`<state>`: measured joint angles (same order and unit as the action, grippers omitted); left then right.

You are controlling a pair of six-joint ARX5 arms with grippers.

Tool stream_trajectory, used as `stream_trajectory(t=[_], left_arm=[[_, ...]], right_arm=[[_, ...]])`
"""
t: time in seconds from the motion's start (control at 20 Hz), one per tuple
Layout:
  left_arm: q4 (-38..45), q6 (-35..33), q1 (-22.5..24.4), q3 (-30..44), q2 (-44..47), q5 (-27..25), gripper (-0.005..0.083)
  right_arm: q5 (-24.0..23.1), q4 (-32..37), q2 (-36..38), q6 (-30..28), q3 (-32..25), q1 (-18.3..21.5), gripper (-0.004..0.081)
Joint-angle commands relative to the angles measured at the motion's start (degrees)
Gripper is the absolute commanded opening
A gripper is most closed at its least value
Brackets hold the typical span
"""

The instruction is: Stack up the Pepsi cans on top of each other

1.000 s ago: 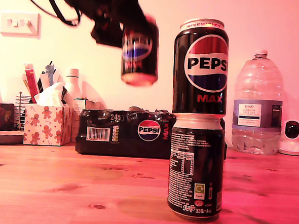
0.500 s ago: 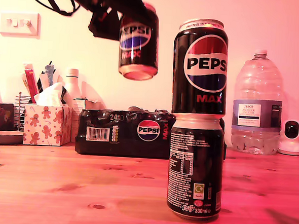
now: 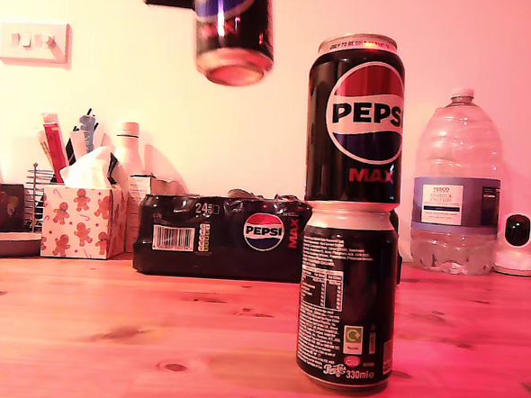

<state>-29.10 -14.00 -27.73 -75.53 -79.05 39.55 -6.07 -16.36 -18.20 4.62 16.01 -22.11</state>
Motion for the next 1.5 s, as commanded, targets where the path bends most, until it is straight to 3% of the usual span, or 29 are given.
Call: stream_trajectory(t=[0.0, 0.5, 0.8, 1.2, 1.45], left_arm=[[1.4, 0.6, -1.2, 0.1, 2.7, 1.0, 0.0442], [1.3, 0.8, -6.2, 0.1, 5.3, 9.1, 0.0442], [3.1, 0.7, -8.5, 0.1, 5.3, 9.2, 0.0443], [8.2, 4.1, -8.6, 0.0, 6.1, 9.0, 0.0443], [9.9, 3.1, -11.3, 0.0, 6.1, 3.2, 0.0443]], right_arm=[[0.0, -0.8, 0.1, 0.3, -0.3, 0.1, 0.0002], [0.0, -11.1, 0.1, 0.3, -0.3, 0.1, 0.0002], [0.0, -15.0, 0.1, 0.3, -0.3, 0.1, 0.0002], [0.0, -15.3, 0.1, 0.3, -0.3, 0.1, 0.0002], [0.0, -15.3, 0.1, 0.3, -0.3, 0.1, 0.0002]])
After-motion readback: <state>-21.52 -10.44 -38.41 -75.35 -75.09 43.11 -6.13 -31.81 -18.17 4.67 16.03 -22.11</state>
